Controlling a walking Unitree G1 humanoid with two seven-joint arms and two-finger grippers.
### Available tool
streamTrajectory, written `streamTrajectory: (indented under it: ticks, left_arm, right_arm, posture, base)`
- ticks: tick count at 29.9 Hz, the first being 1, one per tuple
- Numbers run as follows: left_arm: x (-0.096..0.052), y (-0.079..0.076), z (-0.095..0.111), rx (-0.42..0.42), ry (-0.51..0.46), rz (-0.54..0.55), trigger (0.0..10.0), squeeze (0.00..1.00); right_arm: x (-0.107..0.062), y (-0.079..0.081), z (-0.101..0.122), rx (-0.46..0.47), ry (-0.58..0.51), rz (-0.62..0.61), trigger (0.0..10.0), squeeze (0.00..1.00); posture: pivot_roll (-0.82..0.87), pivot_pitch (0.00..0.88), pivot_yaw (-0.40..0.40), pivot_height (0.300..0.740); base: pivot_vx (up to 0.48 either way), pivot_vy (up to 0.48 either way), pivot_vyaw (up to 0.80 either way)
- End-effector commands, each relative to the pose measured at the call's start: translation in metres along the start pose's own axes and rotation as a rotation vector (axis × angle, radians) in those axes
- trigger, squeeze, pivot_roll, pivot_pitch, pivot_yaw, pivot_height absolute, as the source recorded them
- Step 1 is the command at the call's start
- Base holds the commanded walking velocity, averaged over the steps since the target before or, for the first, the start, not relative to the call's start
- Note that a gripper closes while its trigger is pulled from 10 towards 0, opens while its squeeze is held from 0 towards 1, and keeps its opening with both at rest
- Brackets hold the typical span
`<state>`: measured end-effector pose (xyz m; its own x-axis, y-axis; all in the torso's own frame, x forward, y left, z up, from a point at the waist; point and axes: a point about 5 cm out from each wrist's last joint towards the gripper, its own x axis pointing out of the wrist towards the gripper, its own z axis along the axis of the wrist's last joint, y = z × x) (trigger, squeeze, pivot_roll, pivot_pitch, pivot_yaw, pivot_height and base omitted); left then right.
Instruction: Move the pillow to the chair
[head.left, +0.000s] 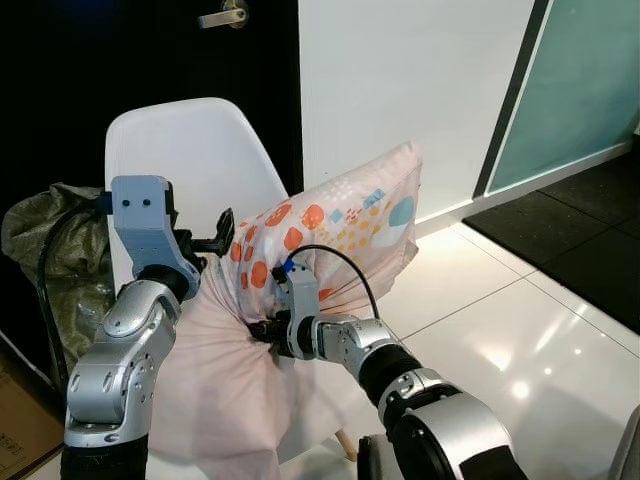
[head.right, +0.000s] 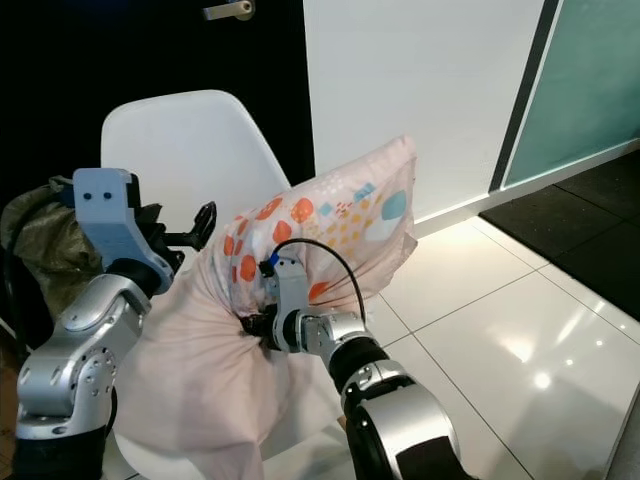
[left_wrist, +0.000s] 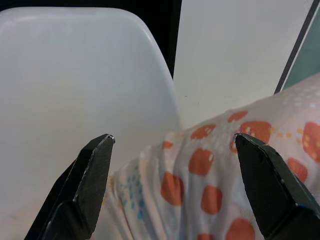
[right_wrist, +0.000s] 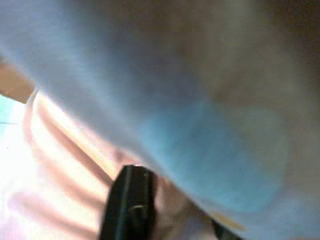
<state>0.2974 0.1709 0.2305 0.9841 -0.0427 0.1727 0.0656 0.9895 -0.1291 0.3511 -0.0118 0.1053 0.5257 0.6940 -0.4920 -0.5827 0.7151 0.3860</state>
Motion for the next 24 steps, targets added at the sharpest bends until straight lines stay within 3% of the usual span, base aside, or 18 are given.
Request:
streamTrajectory:
  ticks: [1,5,9,12,14,21,22,23,24]
  left_arm:
    - [-0.002,0.006,-0.010,0.014,0.034,0.031,10.0,0.00]
    - [-0.007,0.018,-0.024,0.043,0.090,0.082,10.0,0.00]
    - [-0.009,0.024,-0.031,0.060,0.124,0.110,10.0,0.00]
    - [-0.012,0.030,-0.038,0.066,0.152,0.145,10.0,0.00]
    - [-0.011,0.030,-0.037,0.064,0.151,0.149,10.0,0.00]
    - [-0.011,0.028,-0.036,0.061,0.146,0.145,10.0,0.00]
    - [-0.010,0.027,-0.036,0.060,0.144,0.142,10.0,0.00]
    - [-0.010,0.027,-0.036,0.060,0.144,0.142,10.0,0.00]
    - [-0.010,0.027,-0.036,0.059,0.143,0.139,10.0,0.00]
  right_arm:
    - [-0.004,-0.008,-0.002,-0.038,0.044,-0.031,10.0,1.00]
    - [-0.017,-0.019,0.006,-0.095,0.096,-0.028,10.0,1.00]
    - [-0.024,-0.022,0.010,-0.101,0.109,0.003,10.0,1.00]
    - [-0.041,-0.028,0.013,-0.069,0.125,0.053,10.0,1.00]
    - [-0.053,-0.030,0.012,-0.057,0.137,0.087,10.0,1.00]
    - [-0.071,-0.037,0.008,-0.043,0.159,0.090,10.0,1.00]
    - [-0.085,-0.039,0.005,-0.039,0.163,0.103,10.0,1.00]
    - [-0.085,-0.039,0.005,-0.039,0.163,0.103,10.0,1.00]
    - [-0.096,-0.039,0.004,-0.036,0.164,0.121,10.0,1.00]
  posture:
    - [-0.16,0.047,-0.015,0.490]
    - [-0.17,0.051,-0.018,0.490]
    - [-0.17,0.052,-0.020,0.490]
    - [-0.19,0.053,-0.024,0.490]
    - [-0.19,0.053,-0.025,0.490]
    - [-0.20,0.055,-0.026,0.490]
    - [-0.20,0.056,-0.028,0.490]
    - [-0.20,0.056,-0.028,0.490]
    - [-0.20,0.058,-0.028,0.490]
  base:
    - [0.000,0.000,0.00]
    - [0.000,0.000,0.00]
    - [0.000,0.000,0.00]
    - [0.000,0.000,0.00]
    - [0.000,0.000,0.00]
    - [0.000,0.000,0.00]
    - [0.000,0.000,0.00]
    - [0.000,0.000,0.00]
    - [0.000,0.000,0.00]
